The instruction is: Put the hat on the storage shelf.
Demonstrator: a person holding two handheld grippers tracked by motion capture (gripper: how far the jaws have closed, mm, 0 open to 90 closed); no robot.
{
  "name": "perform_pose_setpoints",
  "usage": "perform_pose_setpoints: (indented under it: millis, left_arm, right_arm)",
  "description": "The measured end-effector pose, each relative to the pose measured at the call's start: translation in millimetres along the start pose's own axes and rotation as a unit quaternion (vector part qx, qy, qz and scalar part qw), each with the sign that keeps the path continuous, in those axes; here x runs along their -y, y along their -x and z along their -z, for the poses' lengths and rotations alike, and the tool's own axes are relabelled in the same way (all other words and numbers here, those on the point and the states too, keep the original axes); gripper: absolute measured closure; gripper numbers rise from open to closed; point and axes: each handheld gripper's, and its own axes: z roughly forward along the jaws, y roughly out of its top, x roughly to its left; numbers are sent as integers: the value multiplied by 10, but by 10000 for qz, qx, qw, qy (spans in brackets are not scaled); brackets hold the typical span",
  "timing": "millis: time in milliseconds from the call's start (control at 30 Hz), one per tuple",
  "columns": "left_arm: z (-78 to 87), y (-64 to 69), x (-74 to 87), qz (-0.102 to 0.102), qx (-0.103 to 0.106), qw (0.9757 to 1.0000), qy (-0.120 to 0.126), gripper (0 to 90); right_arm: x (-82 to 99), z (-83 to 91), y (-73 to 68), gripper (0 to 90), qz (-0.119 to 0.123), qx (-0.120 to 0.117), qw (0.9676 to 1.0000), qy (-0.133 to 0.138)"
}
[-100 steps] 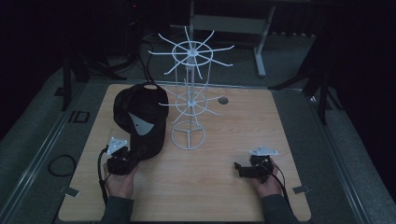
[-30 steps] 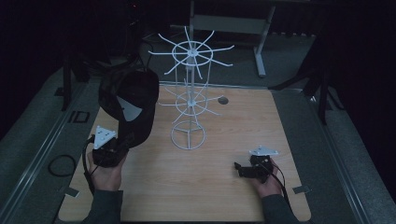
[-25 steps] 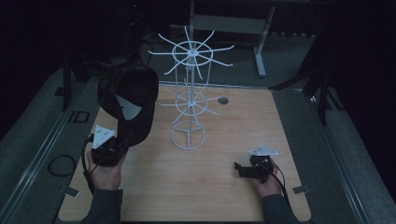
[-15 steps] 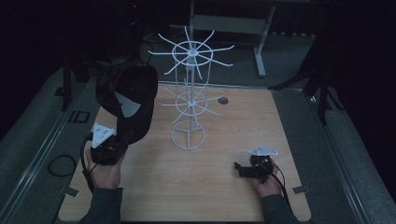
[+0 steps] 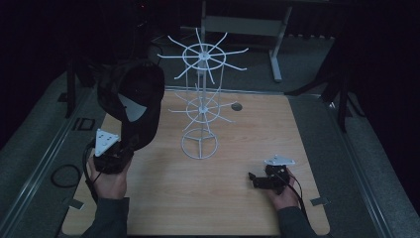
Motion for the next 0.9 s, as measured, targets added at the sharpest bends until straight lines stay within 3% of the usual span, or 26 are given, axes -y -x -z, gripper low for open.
perform_pose_setpoints:
  millis: [900]
  left_arm:
    - [100,16,-76,-66,-50,9995,303,866]
  right_arm:
    - [0,0,1,117,4,0,10000,3]
